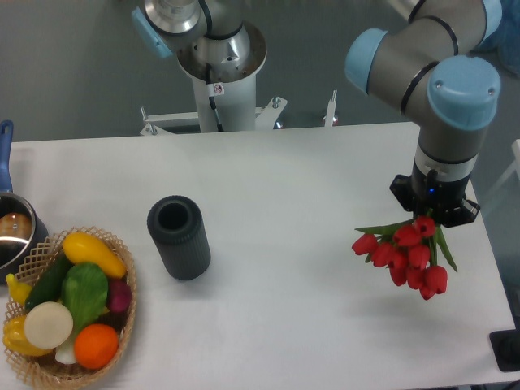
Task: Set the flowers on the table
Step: 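Carry the red tulips in the gripper toward the black vase, lowering slightly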
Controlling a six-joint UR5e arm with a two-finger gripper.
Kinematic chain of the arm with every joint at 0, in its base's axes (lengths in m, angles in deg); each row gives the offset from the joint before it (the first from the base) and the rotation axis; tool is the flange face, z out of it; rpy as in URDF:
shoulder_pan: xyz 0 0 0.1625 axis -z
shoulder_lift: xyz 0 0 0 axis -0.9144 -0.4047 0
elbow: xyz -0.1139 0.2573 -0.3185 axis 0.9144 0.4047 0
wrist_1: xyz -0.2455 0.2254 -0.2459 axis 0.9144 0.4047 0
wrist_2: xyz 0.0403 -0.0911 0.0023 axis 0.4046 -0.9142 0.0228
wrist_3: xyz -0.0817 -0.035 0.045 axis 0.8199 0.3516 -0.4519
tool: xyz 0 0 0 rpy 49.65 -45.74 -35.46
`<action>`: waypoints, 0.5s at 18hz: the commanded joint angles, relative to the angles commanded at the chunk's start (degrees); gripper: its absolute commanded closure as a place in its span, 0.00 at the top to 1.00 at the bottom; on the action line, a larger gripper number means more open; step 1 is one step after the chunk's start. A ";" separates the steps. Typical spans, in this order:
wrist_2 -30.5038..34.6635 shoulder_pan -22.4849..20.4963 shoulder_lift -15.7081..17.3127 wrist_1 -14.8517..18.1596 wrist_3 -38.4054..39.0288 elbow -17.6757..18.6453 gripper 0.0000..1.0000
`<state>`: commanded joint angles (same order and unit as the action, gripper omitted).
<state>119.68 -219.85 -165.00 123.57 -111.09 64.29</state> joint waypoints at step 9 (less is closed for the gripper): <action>-0.26 1.23 -1.66 0.09 0.79 1.85 0.11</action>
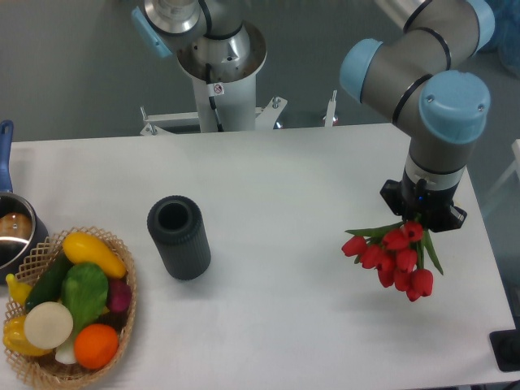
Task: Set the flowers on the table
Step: 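Carry the red tulips in the gripper toward the black vase, lowering slightly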
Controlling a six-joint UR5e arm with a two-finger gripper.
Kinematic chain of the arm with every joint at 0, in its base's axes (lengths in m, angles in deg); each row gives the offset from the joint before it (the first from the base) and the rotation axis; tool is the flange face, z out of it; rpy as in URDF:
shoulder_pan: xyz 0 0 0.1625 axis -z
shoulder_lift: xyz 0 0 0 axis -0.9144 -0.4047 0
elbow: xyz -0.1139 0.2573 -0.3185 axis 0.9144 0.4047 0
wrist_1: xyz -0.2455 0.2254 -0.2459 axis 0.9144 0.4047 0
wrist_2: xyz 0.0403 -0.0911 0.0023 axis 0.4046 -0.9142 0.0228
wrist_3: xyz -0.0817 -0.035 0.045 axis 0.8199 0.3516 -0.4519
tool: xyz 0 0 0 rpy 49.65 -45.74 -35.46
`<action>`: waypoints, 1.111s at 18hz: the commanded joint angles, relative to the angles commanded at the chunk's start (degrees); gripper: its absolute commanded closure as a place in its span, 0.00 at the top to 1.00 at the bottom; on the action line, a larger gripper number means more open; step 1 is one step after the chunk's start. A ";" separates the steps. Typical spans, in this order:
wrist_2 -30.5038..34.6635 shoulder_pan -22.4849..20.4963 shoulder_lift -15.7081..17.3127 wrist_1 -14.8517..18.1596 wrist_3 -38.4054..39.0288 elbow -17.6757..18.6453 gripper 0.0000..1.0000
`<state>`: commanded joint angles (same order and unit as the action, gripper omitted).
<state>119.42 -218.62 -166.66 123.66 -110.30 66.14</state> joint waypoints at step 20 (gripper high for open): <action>-2.64 5.62 -5.19 -1.49 1.75 2.99 0.13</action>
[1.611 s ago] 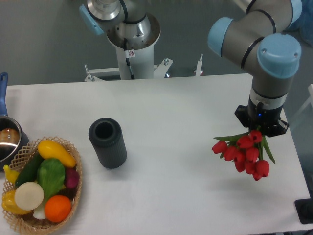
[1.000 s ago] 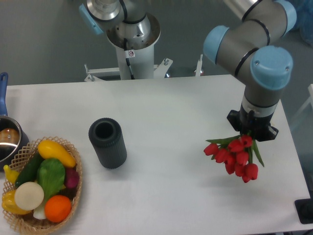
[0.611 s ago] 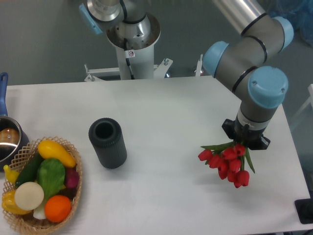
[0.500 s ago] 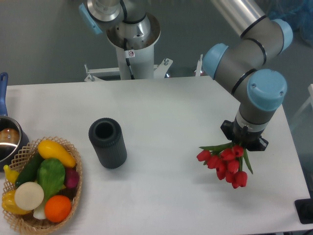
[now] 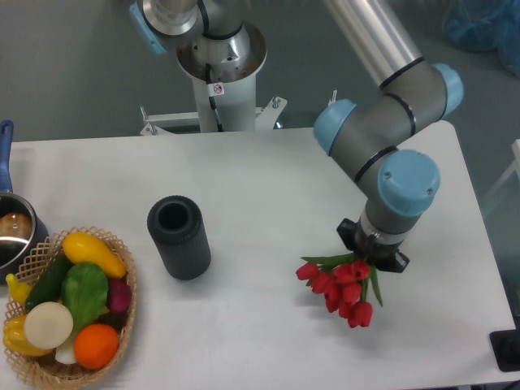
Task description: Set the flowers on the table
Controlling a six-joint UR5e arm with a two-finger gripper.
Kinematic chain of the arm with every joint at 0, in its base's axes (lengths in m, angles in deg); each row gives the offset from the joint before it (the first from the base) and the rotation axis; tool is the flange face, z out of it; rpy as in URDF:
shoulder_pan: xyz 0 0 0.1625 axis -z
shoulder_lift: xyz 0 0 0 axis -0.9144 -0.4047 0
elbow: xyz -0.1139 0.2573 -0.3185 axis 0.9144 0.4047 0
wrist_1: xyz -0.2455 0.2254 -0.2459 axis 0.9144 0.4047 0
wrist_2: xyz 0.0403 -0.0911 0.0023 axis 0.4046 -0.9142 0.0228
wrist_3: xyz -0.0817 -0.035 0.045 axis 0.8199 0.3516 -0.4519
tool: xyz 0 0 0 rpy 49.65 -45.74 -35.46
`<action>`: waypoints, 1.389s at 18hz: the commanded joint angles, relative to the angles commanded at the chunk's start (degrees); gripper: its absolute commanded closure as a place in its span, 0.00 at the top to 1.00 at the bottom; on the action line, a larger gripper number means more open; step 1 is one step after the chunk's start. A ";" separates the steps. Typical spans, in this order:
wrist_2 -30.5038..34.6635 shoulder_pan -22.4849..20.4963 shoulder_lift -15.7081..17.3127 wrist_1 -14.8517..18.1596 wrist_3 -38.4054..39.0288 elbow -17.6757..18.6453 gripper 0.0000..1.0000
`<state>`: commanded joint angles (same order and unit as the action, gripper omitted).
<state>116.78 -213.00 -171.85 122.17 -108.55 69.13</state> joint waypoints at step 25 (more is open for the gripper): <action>7.82 -3.07 4.91 -5.18 2.47 5.01 1.00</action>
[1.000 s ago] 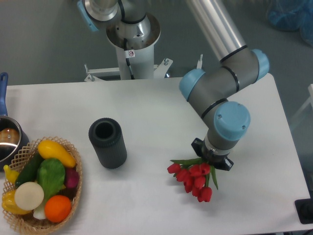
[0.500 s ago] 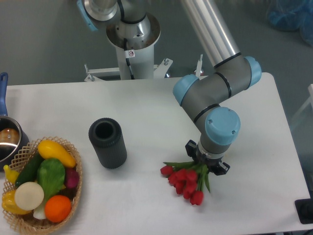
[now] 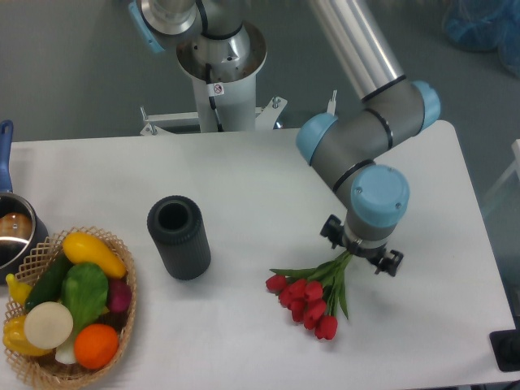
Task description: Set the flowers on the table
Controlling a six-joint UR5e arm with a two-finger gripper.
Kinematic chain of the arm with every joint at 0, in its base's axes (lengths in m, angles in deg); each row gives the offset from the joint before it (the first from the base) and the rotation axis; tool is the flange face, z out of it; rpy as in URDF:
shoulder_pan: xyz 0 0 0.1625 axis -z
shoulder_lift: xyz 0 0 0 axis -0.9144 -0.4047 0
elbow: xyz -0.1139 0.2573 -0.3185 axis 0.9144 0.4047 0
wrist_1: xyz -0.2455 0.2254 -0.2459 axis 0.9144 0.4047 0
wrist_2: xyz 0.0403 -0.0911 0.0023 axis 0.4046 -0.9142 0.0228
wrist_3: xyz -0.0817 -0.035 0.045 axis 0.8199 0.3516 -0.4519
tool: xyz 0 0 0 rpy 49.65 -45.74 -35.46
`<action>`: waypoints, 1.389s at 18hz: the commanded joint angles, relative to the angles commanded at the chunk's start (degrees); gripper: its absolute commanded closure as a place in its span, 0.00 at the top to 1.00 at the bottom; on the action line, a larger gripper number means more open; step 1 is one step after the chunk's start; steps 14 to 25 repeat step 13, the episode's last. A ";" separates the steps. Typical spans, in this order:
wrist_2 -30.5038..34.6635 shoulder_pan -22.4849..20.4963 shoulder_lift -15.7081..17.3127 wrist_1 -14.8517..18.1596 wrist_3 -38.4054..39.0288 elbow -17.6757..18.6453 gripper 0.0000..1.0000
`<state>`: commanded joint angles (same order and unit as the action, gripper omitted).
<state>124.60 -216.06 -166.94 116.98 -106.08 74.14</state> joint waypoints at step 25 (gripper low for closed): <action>-3.95 -3.61 1.15 -3.78 -10.81 -1.76 1.00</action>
